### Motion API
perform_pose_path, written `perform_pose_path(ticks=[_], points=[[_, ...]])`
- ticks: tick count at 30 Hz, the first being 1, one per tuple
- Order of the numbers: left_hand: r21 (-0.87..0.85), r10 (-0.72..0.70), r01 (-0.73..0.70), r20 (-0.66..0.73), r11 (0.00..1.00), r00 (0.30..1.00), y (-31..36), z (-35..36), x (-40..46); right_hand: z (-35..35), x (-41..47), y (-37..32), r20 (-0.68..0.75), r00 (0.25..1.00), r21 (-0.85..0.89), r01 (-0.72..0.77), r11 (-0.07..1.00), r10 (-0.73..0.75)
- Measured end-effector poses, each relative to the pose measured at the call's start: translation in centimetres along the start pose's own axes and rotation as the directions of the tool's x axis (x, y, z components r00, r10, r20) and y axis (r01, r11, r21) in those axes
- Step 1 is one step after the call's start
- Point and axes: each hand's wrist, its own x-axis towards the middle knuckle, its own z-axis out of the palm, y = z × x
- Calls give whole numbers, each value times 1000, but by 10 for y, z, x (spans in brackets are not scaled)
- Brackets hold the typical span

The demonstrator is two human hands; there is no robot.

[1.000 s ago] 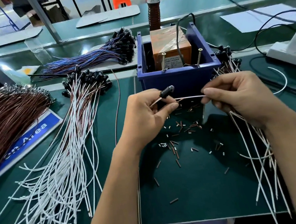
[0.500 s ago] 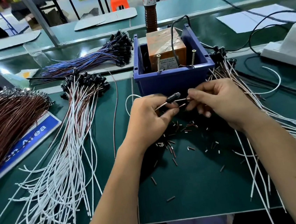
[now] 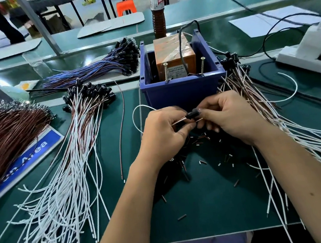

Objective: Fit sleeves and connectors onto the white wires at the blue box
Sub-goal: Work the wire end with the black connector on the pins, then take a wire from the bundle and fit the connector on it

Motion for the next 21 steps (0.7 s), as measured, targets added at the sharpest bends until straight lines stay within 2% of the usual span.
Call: perform_pose_path(ticks=[4, 9, 13, 16, 18, 21], points=[[-137, -69, 65, -19, 988, 997, 3, 1, 0, 1, 0, -2, 4, 1000, 43, 28, 999, -28], [-336, -148, 141, 6, 931, 989, 5, 0, -1, 4, -3, -3, 34, 998, 199, 43, 979, -51], [-463, -170, 139, -26, 876, 985, 8, -4, -2, -3, -2, -2, -104, 994, 382, 61, 922, -23], [-577, -172, 113, -48, 809, 984, 9, -9, -3, -4, -2, 0, -165, 986, 308, 77, 948, -27], [-674, -169, 111, -20, 730, 985, 13, -10, -2, 3, -3, 0, -97, 994, 268, 72, 961, -47], [-817, -179, 135, 40, 560, 983, 22, -10, -2, 10, -4, -4, 95, 983, 278, 124, 953, -156]])
